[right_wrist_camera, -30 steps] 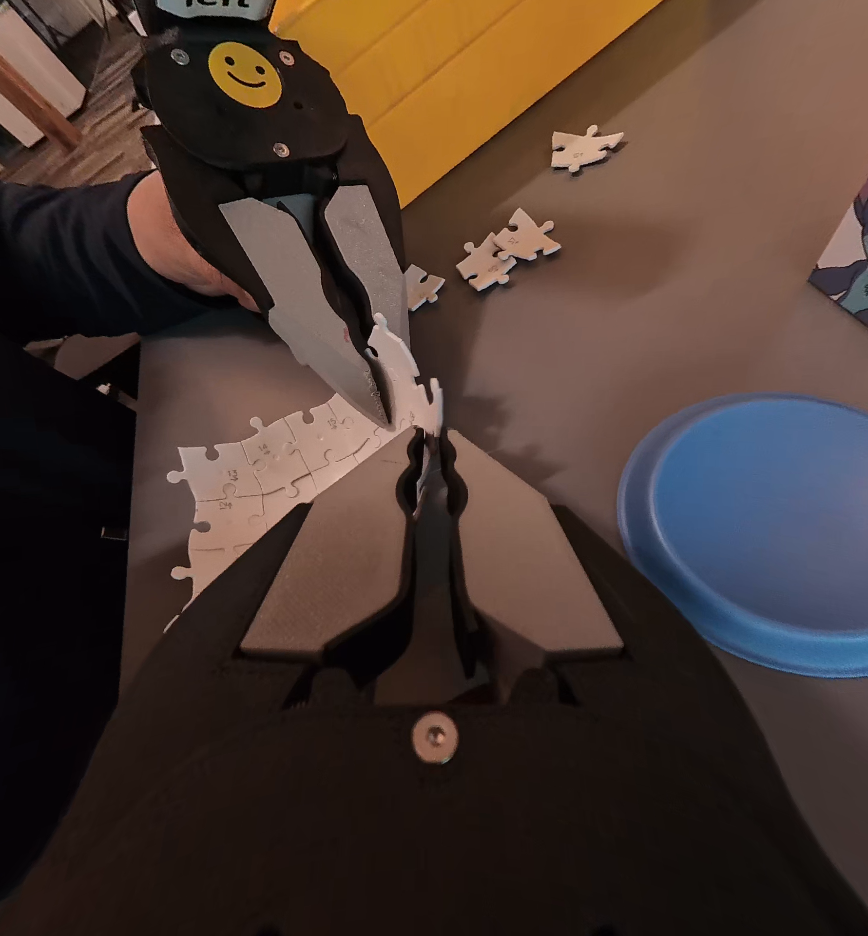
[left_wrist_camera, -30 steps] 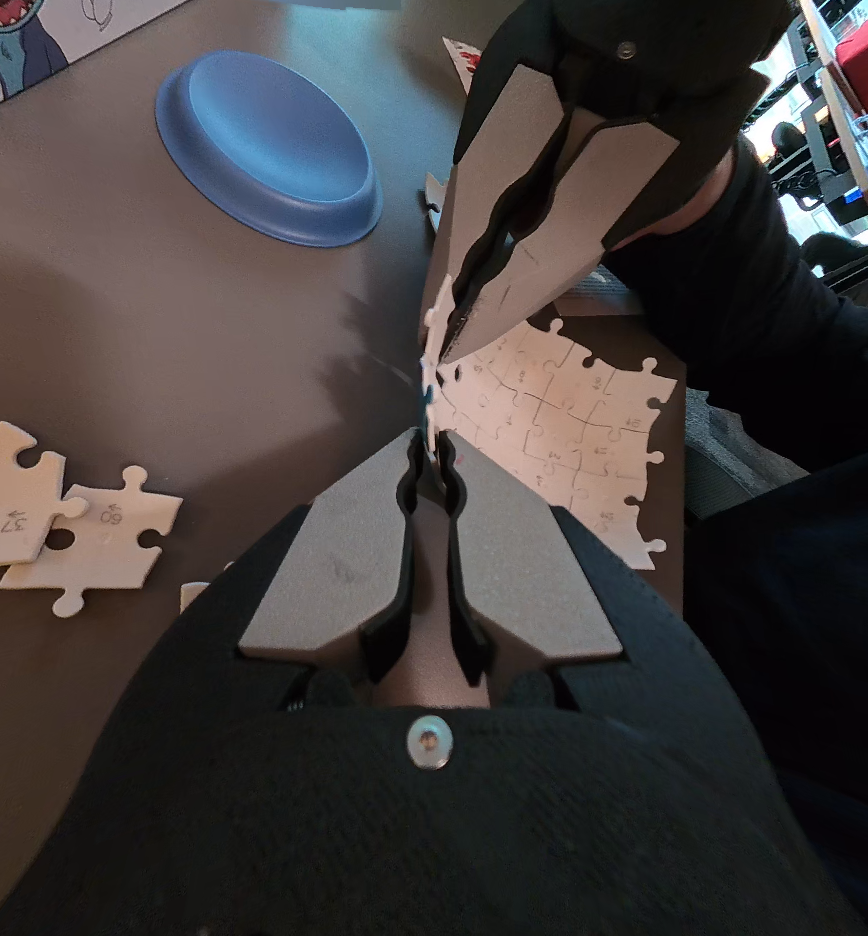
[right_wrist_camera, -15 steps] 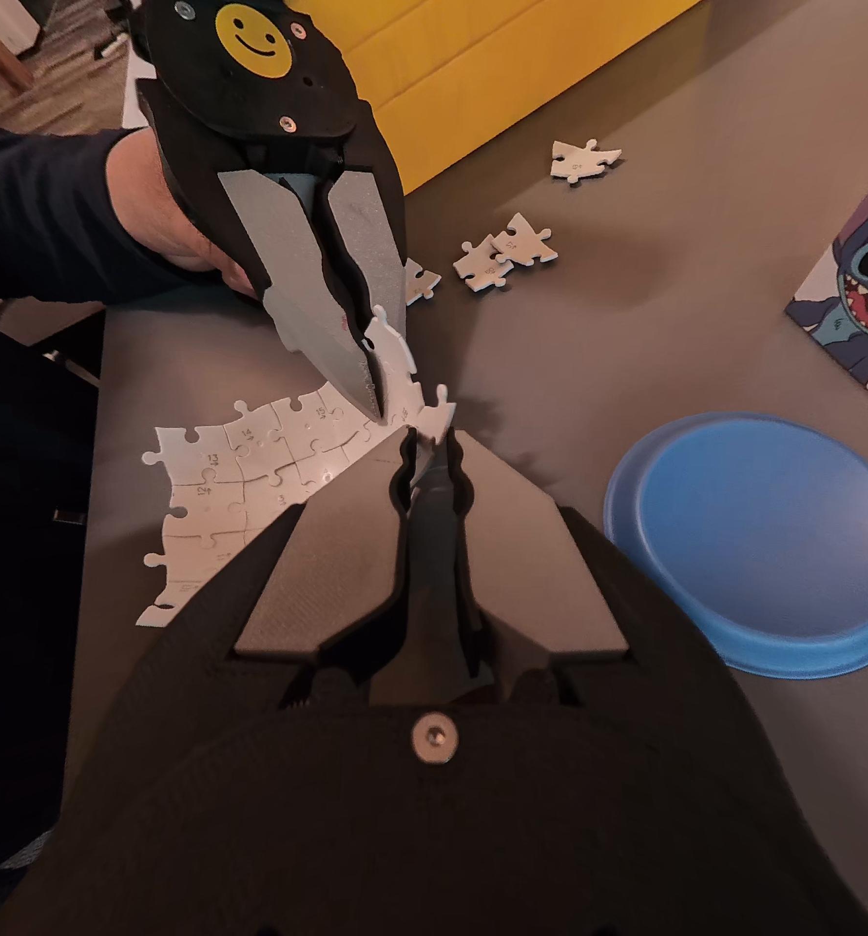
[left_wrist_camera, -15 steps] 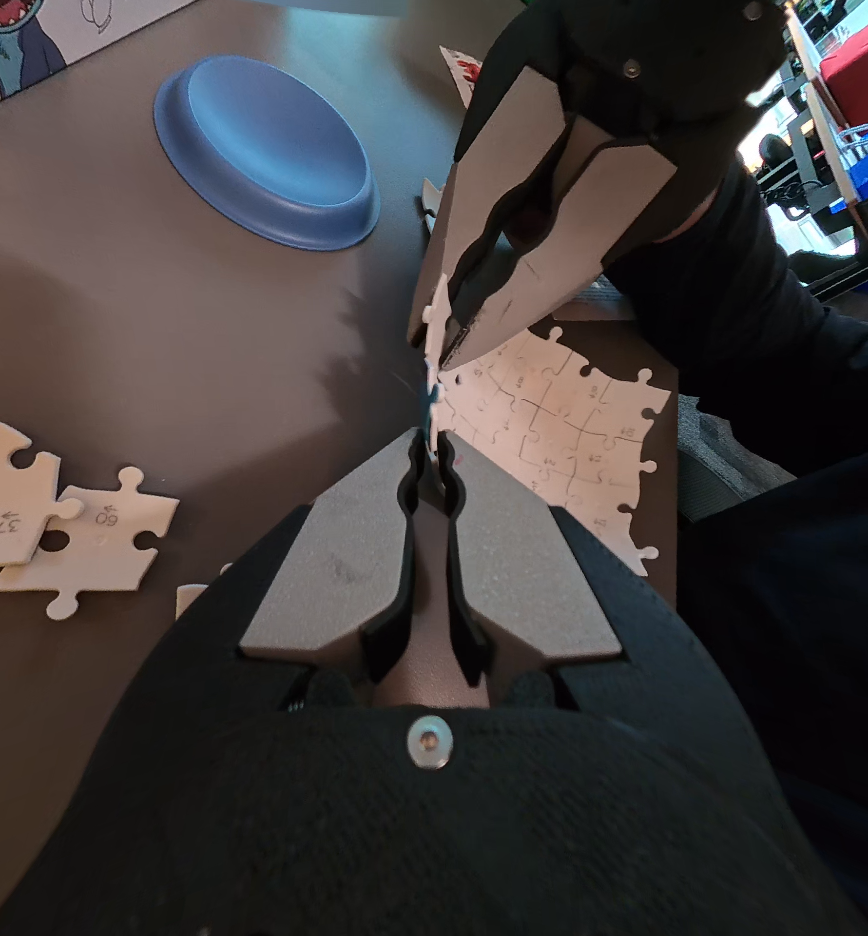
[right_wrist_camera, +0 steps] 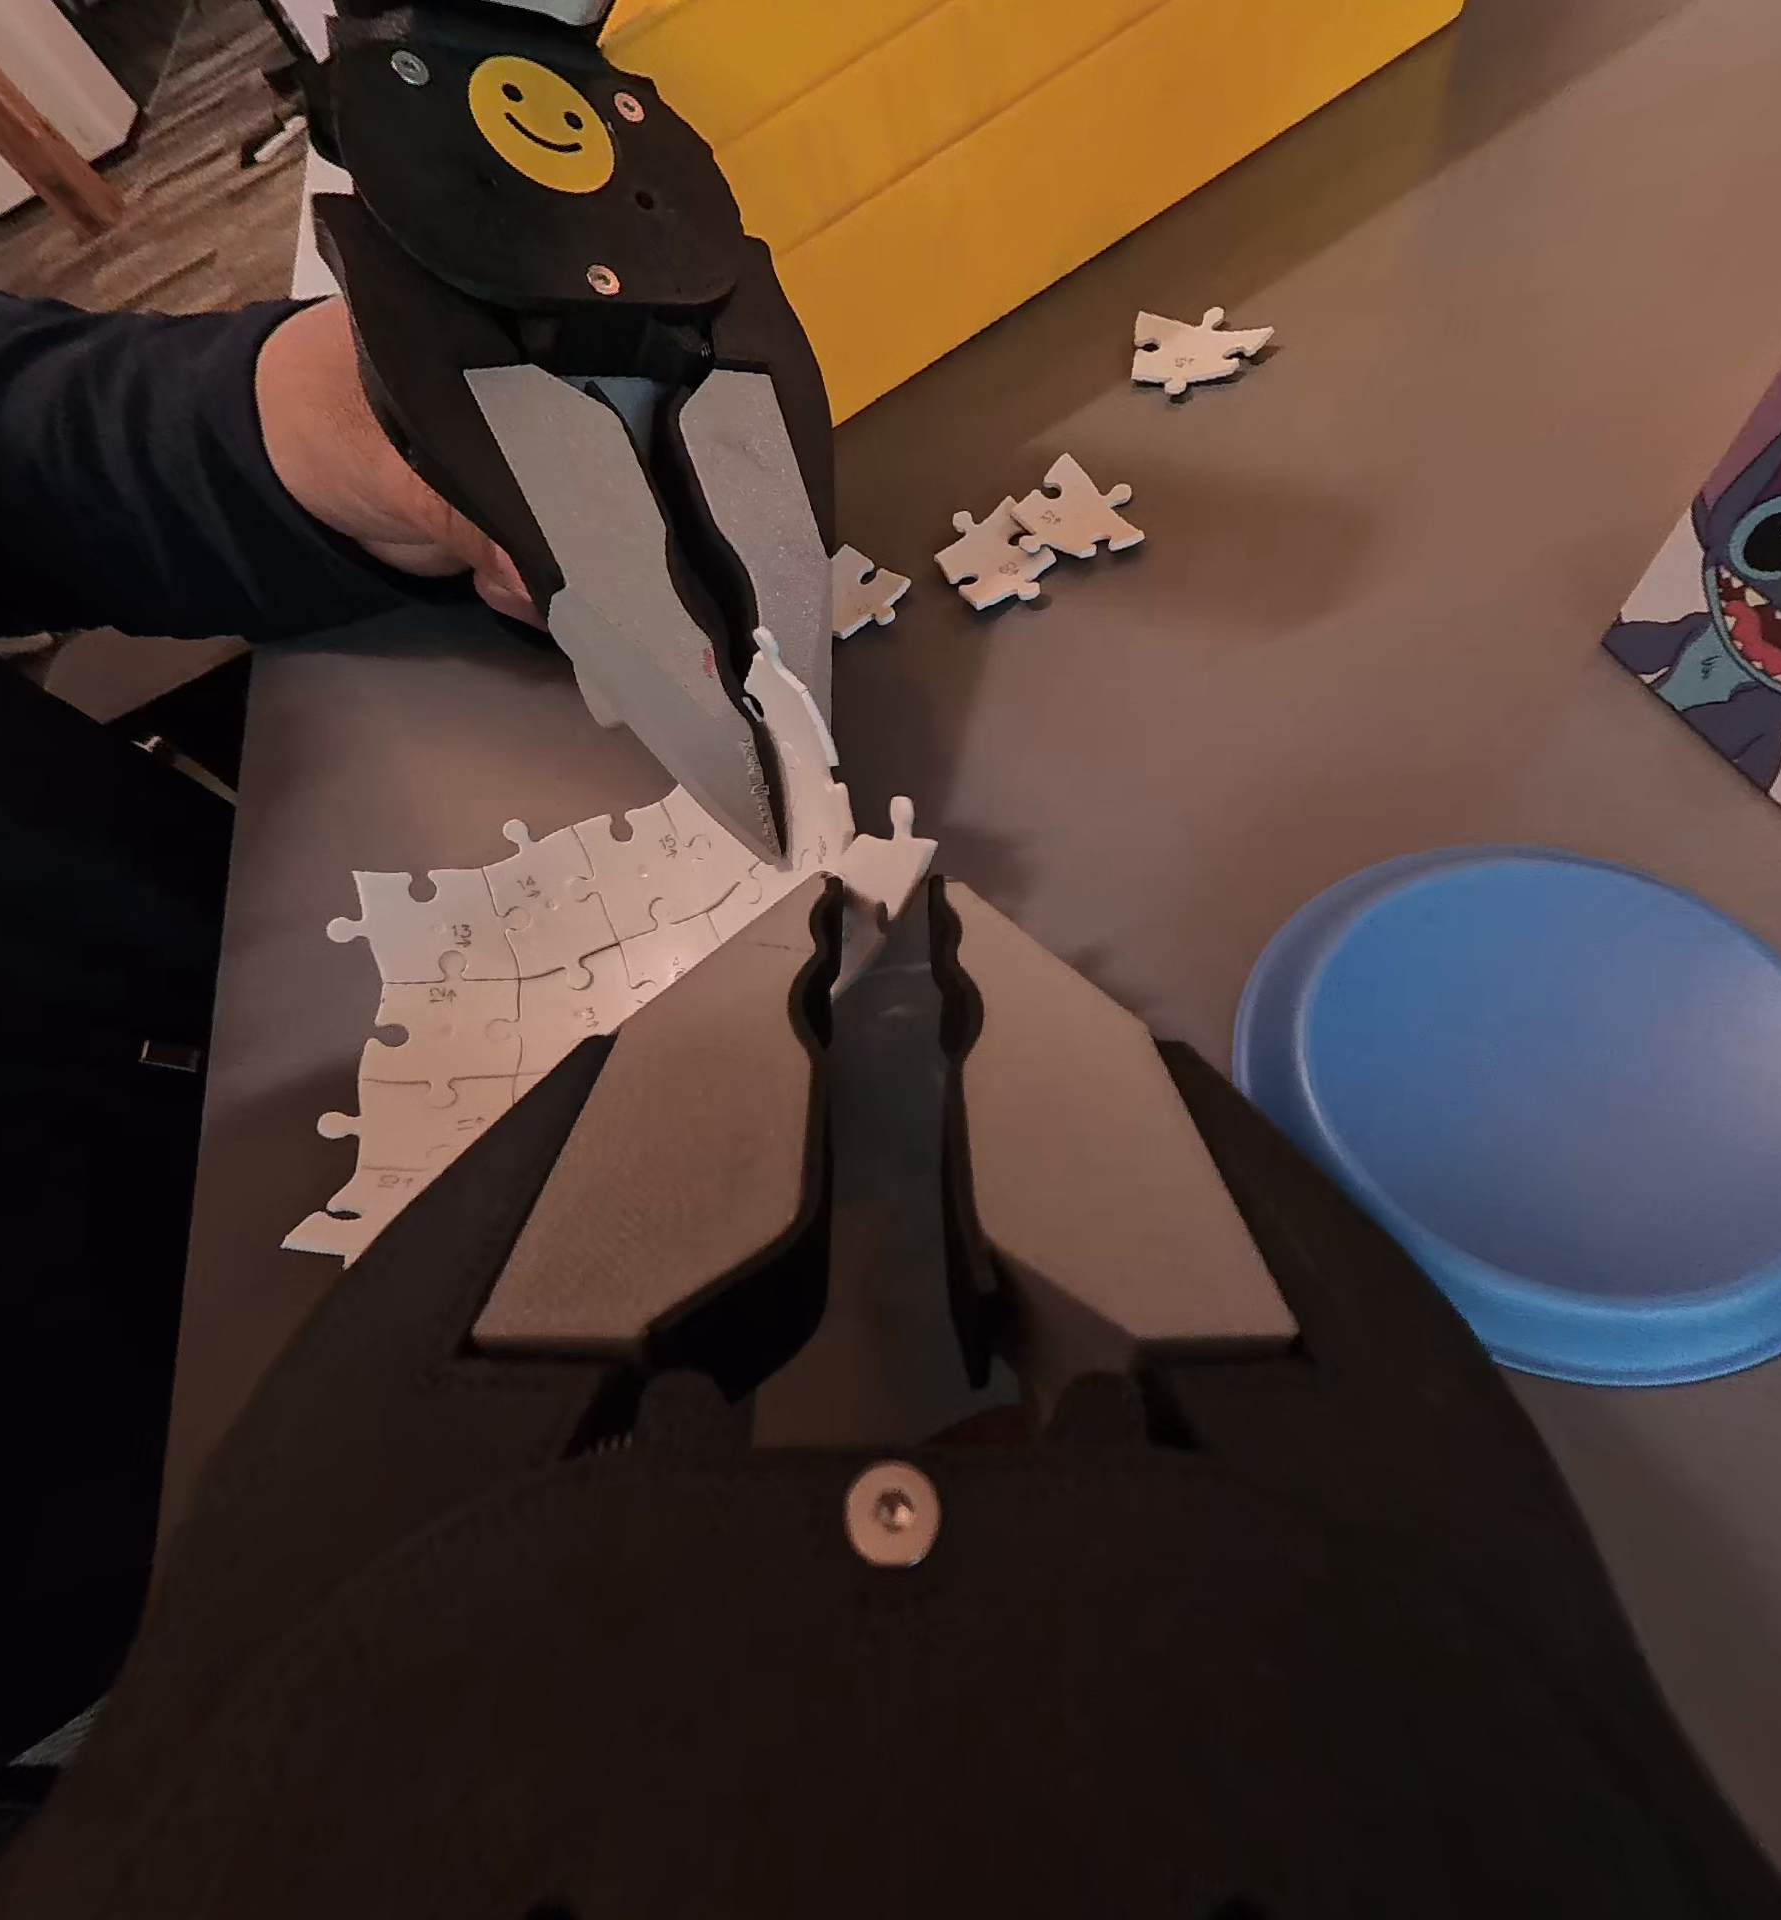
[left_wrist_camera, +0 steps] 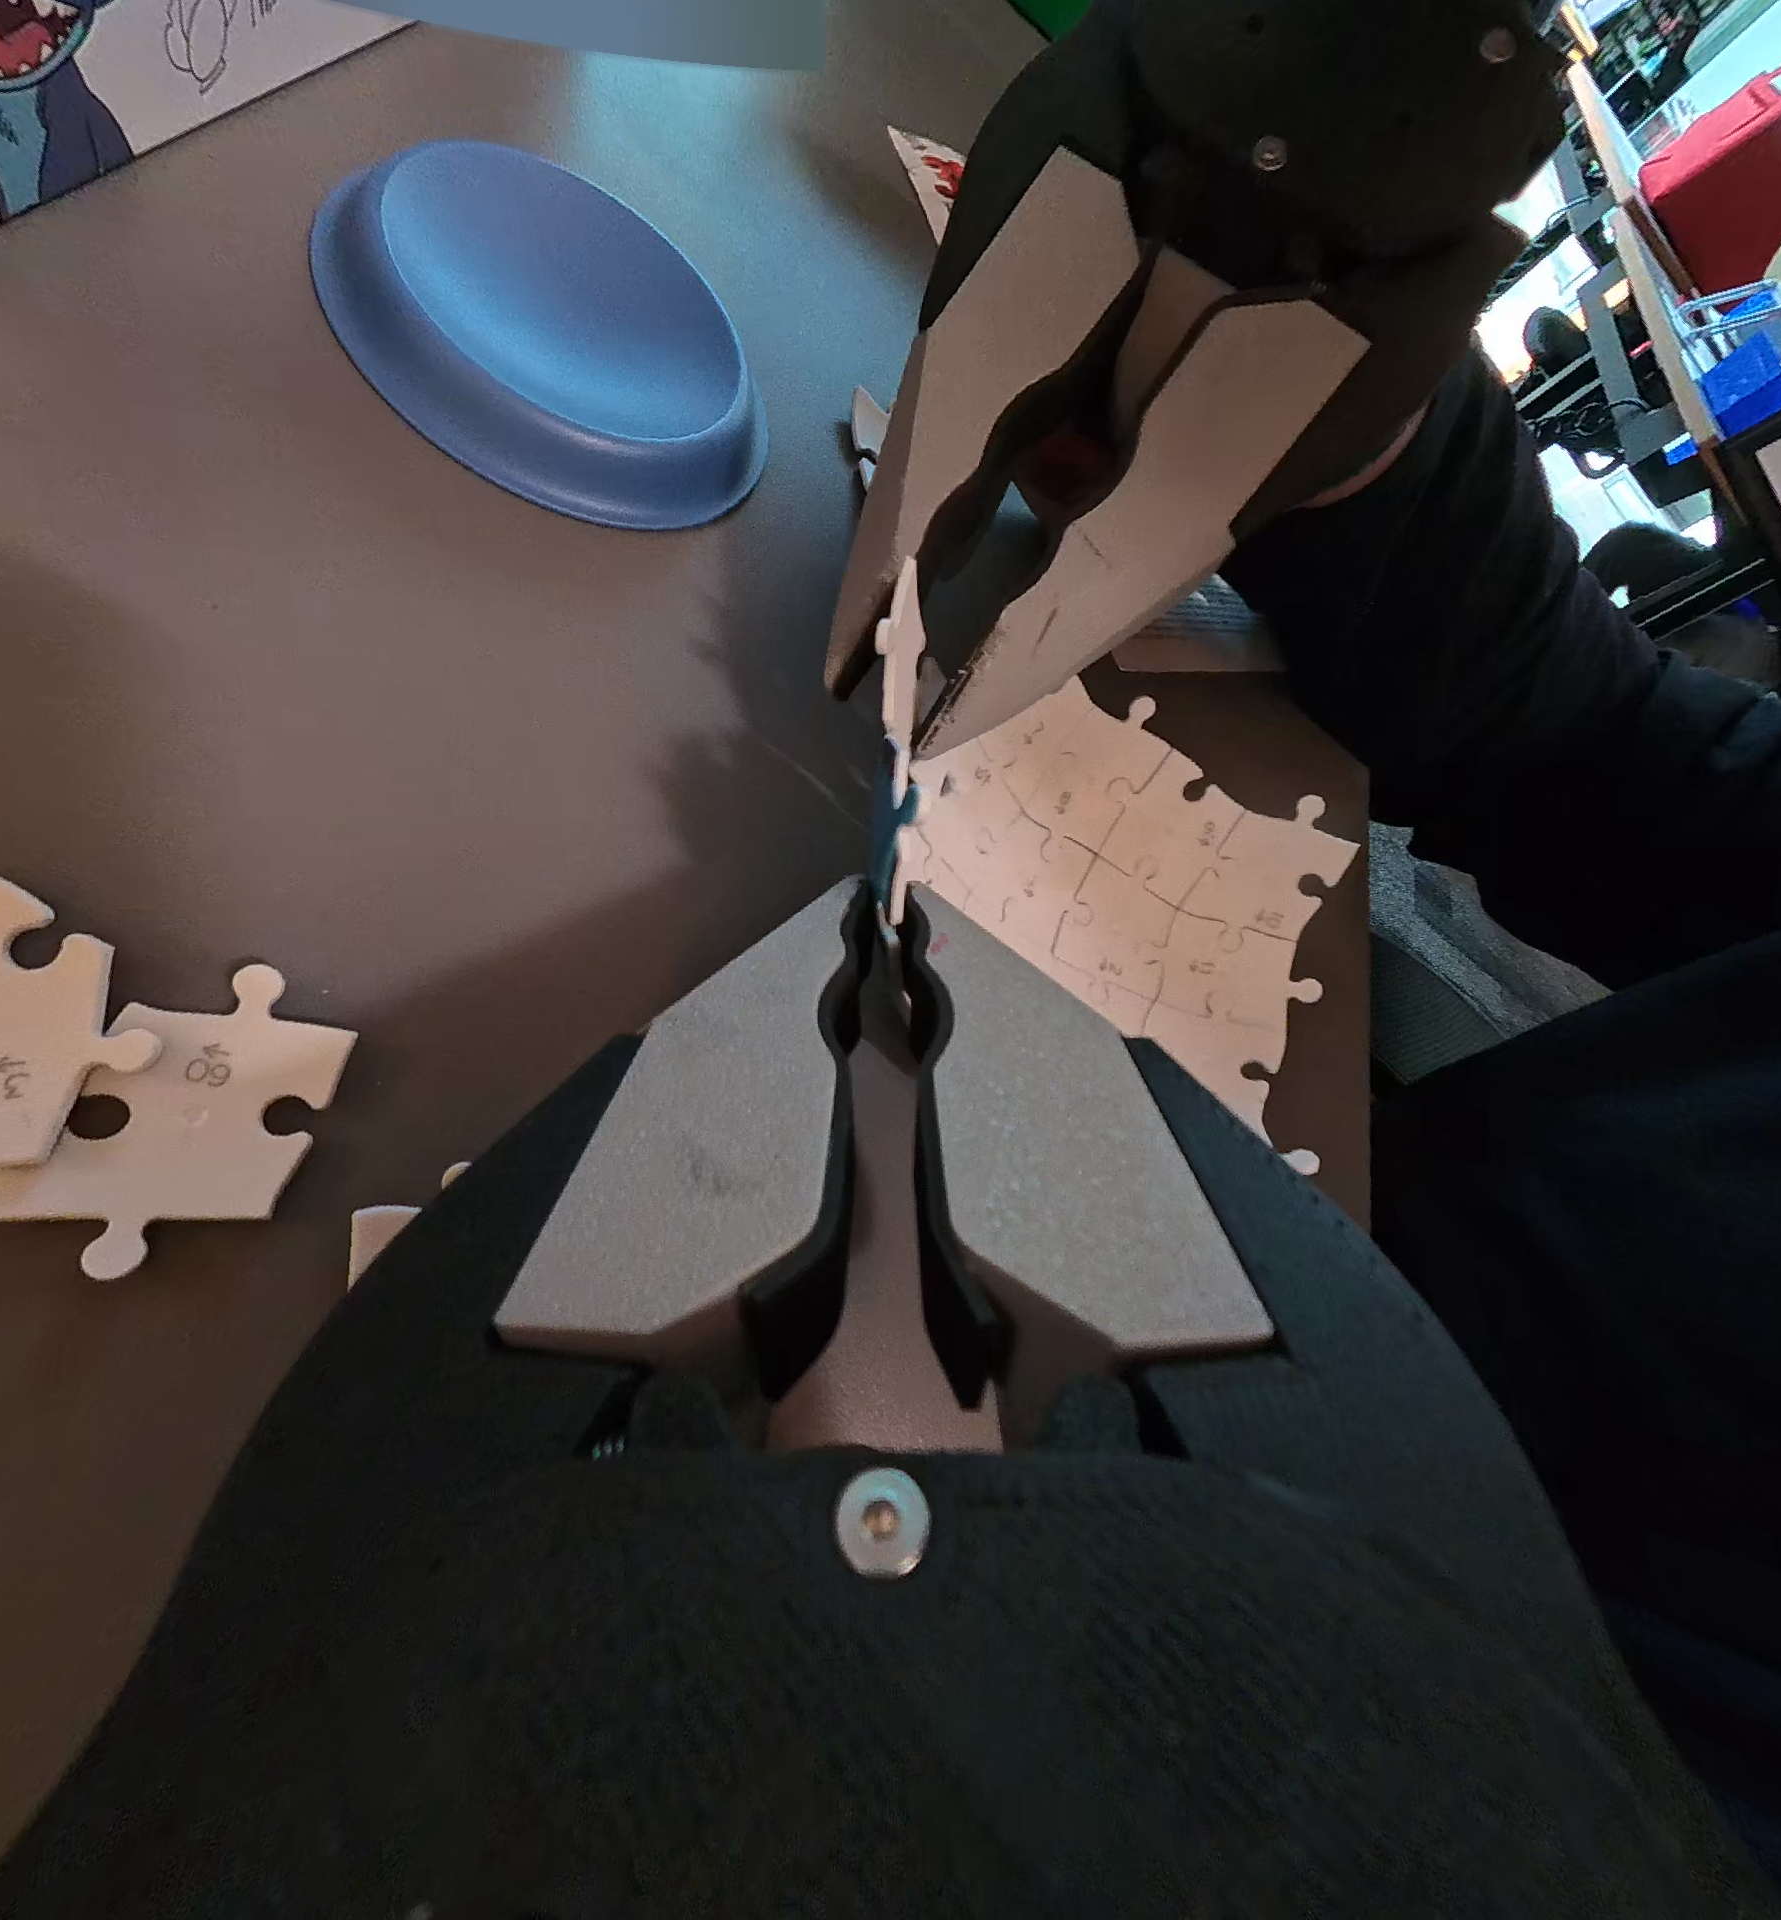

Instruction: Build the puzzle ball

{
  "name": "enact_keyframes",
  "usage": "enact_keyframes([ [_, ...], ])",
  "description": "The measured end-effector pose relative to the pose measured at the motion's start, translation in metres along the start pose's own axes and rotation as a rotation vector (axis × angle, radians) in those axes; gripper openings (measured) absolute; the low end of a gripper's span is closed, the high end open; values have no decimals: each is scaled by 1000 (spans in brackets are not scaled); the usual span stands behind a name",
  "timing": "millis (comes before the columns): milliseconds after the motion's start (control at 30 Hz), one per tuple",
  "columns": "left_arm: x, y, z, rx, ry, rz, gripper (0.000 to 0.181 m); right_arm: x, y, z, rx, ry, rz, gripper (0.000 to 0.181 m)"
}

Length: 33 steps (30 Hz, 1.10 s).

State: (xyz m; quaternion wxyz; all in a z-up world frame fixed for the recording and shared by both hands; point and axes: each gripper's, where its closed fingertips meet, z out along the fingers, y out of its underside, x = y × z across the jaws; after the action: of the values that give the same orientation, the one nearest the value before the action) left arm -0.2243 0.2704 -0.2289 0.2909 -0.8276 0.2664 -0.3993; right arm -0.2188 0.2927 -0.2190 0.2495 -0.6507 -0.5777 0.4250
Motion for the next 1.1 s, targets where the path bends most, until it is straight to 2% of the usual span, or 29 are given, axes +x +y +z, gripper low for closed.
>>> enact_keyframes([
  [367, -2, 0, 0, 2, -13, -8, 2, -1, -1, 2, -20, 65, -102, 8],
  [533, 2, -2, -1, 19, 10, -8, 6, -3, 1, 5, -17, 28, -62, 5],
  [733, 7, -3, -2, 22, 43, 23, 0, -11, -1, 0, 9, -76, -1, 12],
  [833, 9, -3, -3, 28, 61, 21, 0, -17, -2, -2, 19, -106, -24, 4],
  [1100, 11, -3, -3, 25, 76, 19, 0, -22, -1, -2, 15, -109, -87, 3],
])
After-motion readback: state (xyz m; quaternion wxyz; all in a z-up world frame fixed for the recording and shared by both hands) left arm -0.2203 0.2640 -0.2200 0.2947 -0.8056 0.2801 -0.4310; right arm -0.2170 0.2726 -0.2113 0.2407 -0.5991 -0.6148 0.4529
